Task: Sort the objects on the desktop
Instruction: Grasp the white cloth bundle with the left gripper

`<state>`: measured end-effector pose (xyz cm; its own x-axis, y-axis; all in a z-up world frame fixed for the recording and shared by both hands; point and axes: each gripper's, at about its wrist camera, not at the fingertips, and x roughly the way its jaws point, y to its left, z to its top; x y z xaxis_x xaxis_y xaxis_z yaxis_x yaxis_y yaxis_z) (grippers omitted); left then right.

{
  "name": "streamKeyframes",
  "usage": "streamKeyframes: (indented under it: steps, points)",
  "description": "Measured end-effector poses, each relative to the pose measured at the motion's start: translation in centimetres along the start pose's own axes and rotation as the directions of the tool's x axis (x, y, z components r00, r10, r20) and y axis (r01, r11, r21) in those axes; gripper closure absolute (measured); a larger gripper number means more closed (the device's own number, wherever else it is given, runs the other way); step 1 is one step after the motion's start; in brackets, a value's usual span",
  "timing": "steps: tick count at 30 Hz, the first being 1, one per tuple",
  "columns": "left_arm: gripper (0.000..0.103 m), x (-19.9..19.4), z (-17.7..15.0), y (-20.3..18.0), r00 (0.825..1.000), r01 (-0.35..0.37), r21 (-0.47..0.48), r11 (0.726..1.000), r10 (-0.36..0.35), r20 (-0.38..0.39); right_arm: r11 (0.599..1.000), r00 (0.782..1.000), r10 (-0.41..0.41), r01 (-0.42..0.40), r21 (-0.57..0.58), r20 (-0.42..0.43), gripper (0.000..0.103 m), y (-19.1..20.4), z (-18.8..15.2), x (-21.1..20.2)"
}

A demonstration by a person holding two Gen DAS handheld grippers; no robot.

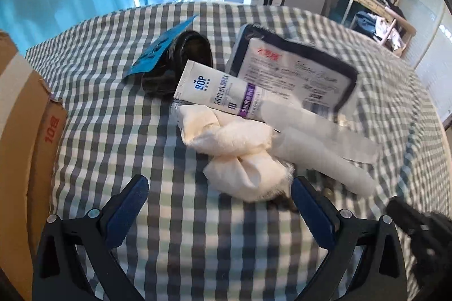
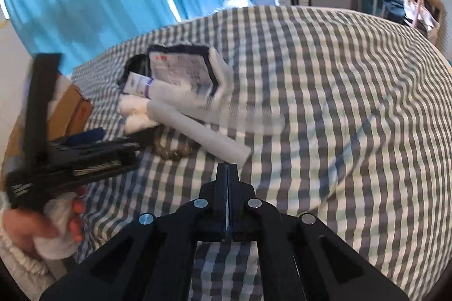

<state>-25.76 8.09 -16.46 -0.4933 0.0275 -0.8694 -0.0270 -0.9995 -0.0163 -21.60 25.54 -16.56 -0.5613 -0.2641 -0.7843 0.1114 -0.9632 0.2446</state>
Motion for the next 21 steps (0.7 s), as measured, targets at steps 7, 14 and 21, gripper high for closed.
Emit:
streamKeyframes:
  steps: [7,14,21]
  points:
    - [0.0,1.9,1.2,0.1,0.999,0.038,-0.016,0.999,-0.038,-0.002,0.986,0.999,-0.022,0.028,-0.162,0.037,0.059,2.6,2.4,2.1]
    - [0.05,2.4,2.2,-0.3,0.992,0.128,0.058,0.99,-0.129,0.016,0.963,0.994,-0.109,0.103,-0.249,-0.01,0.086,3.6,1.9,4.4]
    - [0.069,-1.4,0.2,2.3,0.983,0.177,0.016,0.984,-0.178,0.034,0.991,0.995,-0.062,0.053,-0.121,-0.072,0.101,2.8,-0.3,1.4]
